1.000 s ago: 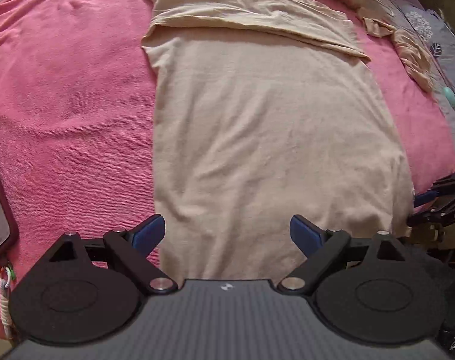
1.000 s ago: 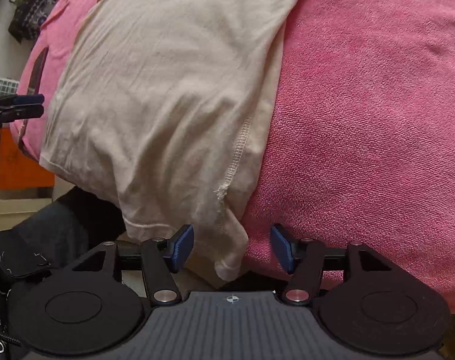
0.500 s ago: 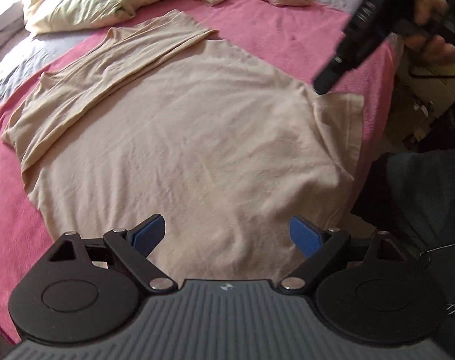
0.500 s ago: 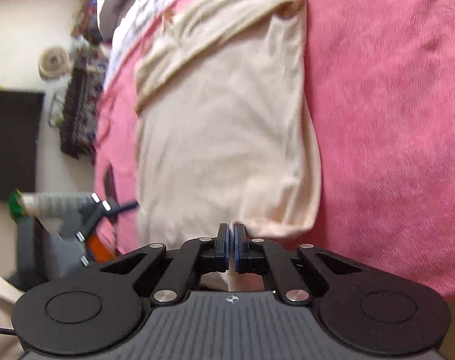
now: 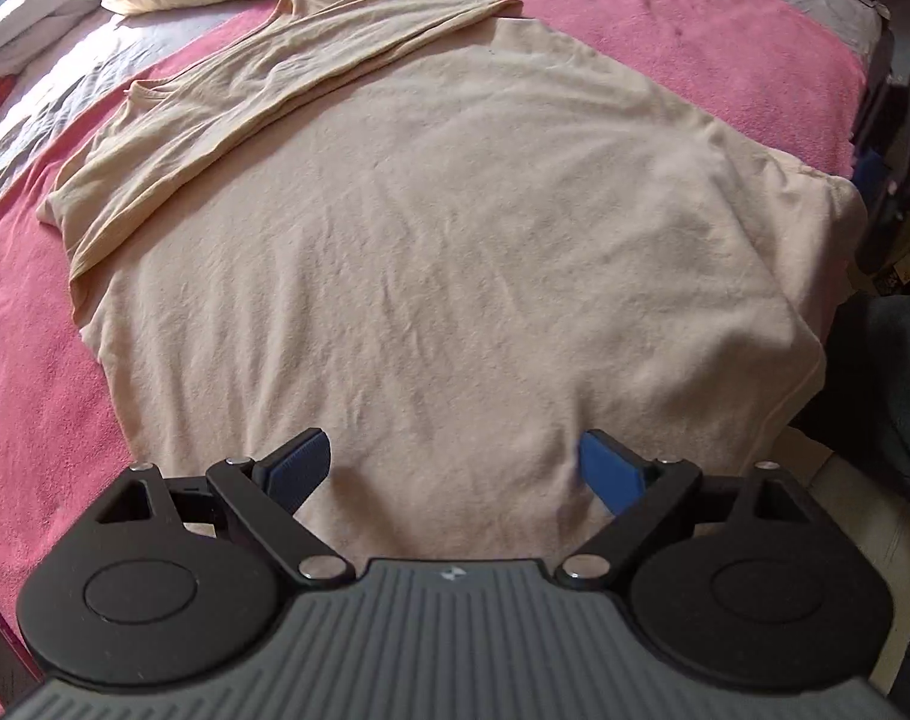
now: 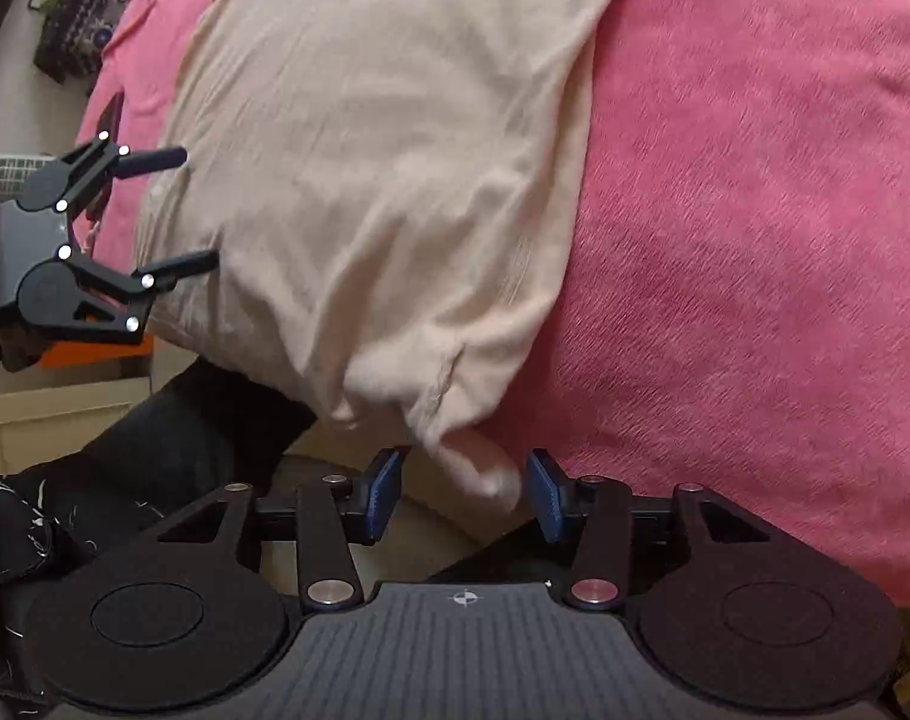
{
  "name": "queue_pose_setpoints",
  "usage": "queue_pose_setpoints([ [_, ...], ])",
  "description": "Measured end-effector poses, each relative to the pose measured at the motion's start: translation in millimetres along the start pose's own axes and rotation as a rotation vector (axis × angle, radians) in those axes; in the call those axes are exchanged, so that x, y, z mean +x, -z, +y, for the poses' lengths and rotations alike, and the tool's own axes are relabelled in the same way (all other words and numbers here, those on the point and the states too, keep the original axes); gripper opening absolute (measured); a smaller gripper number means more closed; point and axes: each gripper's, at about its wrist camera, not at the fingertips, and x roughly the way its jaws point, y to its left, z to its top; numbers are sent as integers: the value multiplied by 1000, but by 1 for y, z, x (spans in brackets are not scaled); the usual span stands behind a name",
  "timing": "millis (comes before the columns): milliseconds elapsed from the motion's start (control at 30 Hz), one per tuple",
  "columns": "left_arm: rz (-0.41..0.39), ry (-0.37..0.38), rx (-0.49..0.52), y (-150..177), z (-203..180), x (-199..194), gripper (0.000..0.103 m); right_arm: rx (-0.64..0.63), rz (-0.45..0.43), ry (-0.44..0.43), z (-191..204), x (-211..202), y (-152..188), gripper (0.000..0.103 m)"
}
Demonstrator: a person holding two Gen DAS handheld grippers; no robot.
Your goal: Fold clothes
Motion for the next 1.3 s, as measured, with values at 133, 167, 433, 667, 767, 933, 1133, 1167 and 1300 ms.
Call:
queue_pose_setpoints([
  [133,-9,-32,-20,2,10,-4,92,68,-74,-35,4,7,-5,39],
  [167,-12,-38,-13,2,10,-6,92,109,-90,-34,4,7,-7,18],
  [433,-73,32,17,-14,6,-28,92,596,-326,-474,-18,-19,-35,9],
  [667,-147,79,47,-30,-3,-36,92,761,-540,-552,-57,-38,-79,9],
  [767,-150,101,42,-32,-2,-39,92,709,-532,-423,-63,-37,-92,9],
  [933,-118,154,31,-25,-5,-35,92,620,-542,-335,-59,-40,-105,9],
  [1133,-34,64,-15,-12,1,2,92,-337,-482,334,56,-48,-116,47],
  [1167,-30,63,-32,-11,4,5,92,-455,-458,374,69,-42,-117,55],
  [1300,-22,64,-70,-7,11,10,92,-670,-389,344,89,-23,-137,67],
])
